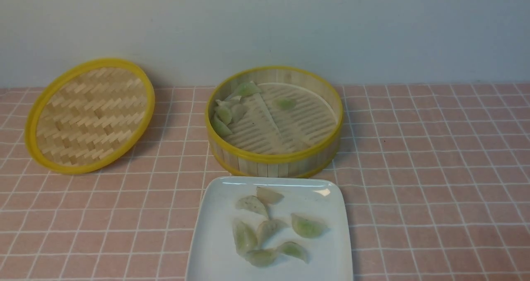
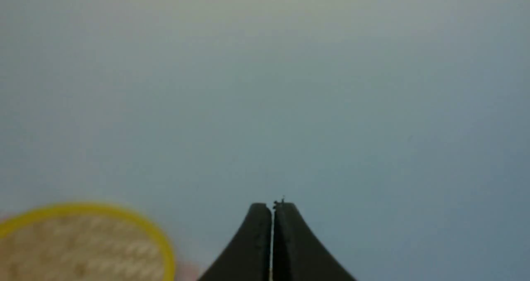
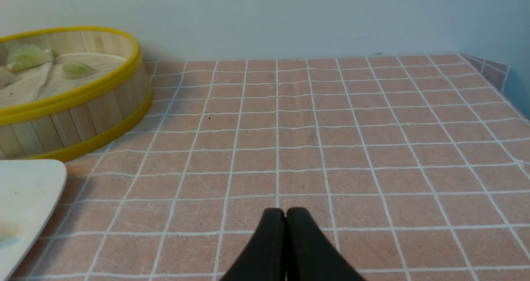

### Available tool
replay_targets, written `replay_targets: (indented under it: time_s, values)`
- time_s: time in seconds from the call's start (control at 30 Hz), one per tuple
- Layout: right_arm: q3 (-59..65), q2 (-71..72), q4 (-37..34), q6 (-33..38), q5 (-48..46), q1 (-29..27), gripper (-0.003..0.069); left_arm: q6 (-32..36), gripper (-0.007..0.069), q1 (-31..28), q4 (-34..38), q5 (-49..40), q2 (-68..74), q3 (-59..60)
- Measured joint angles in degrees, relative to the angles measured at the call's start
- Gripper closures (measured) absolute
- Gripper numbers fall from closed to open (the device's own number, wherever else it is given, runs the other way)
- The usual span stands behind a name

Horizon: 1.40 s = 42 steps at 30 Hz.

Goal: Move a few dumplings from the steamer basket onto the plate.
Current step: Use the left arm to grab a dumpling from the steamer

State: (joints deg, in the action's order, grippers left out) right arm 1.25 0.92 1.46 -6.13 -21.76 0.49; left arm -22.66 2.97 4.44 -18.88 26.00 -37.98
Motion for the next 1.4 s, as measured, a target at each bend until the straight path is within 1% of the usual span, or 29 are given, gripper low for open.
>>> replay_targets:
  time_s: [0.03,0.07,0.1,0.13,0.17,0.27,0.37,0.4,0.43,0.5,0.6,0.73,0.83,1.1,1.2,1.23,1.27,1.3,1.4]
  values:
    - [0.0,0.0,0.0,0.0,0.0,0.0,0.0672,0.5,0.0631,0.0,-0.1,-4.6,3.1,-3.4]
    - [0.0,0.0,0.0,0.0,0.0,0.0,0.0672,2.0,0.0631,0.0,-0.1,-12.0,8.4,-8.8]
    - [0.0,0.0,0.0,0.0,0.0,0.0,0.0672,5.4,0.0631,0.0,0.5,-22.6,16.7,-16.6]
    - [0.0,0.0,0.0,0.0,0.0,0.0,0.0672,7.3,0.0631,0.0,1.2,-26.9,20.9,-20.1]
    - [0.0,0.0,0.0,0.0,0.0,0.0,0.0672,8.8,0.0631,0.0,1.8,-29.9,23.9,-22.6]
    - [0.0,0.0,0.0,0.0,0.0,0.0,0.0672,16.4,0.0631,0.0,6.7,-39.9,38.1,-32.9]
    - [0.0,0.0,0.0,0.0,0.0,0.0,0.0672,21.6,0.0631,0.7,9.9,-44.4,49.3,-39.5]
    - [0.0,0.0,0.0,0.0,0.0,0.0,0.0672,22.7,0.0631,1.1,10.3,-45.4,50.9,-41.2]
    - [0.0,0.0,0.0,0.0,0.0,0.0,0.0672,23.7,0.0631,2.7,10.4,-47.4,56.9,-44.7]
    - [0.0,0.0,0.0,0.0,0.0,0.0,0.0672,23.9,0.0631,6.8,8.3,-48.9,63.5,-50.0]
    - [0.0,0.0,0.0,0.0,0.0,0.0,0.0672,21.5,0.0631,12.7,2.9,-50.3,72.0,-56.5]
    - [0.0,0.0,0.0,0.0,0.0,0.0,0.0672,18.0,0.0631,18.2,-2.8,-51.5,81.0,-65.3]
    - [0.0,0.0,0.0,0.0,0.0,0.0,0.0672,16.9,0.0631,19.2,-3.6,-51.7,85.7,-70.9]
    - [0.0,0.0,0.0,0.0,0.0,0.0,0.0672,16.8,0.0624,19.2,-4.4,-51.7,98.4,-81.6]
    - [0.0,0.0,0.0,0.0,0.0,0.0,0.0672,17.6,0.0578,19.2,-4.4,-51.5,102.1,-83.4]
    - [0.0,0.0,0.0,0.0,0.0,0.0,0.0672,17.8,0.0573,19.2,-4.4,-51.4,102.5,-83.5]
    - [0.0,0.0,0.0,0.0,0.0,0.0,0.0672,18.9,0.0517,19.2,-4.4,-50.1,104.2,-83.9]
    - [0.0,0.0,0.0,0.0,0.0,0.0,0.0672,19.2,0.0487,19.2,-4.4,-49.3,104.8,-83.9]
    - [0.0,0.0,0.0,0.0,0.0,0.0,0.0672,21.6,0.0357,19.2,-5.1,-46.4,106.4,-84.0]
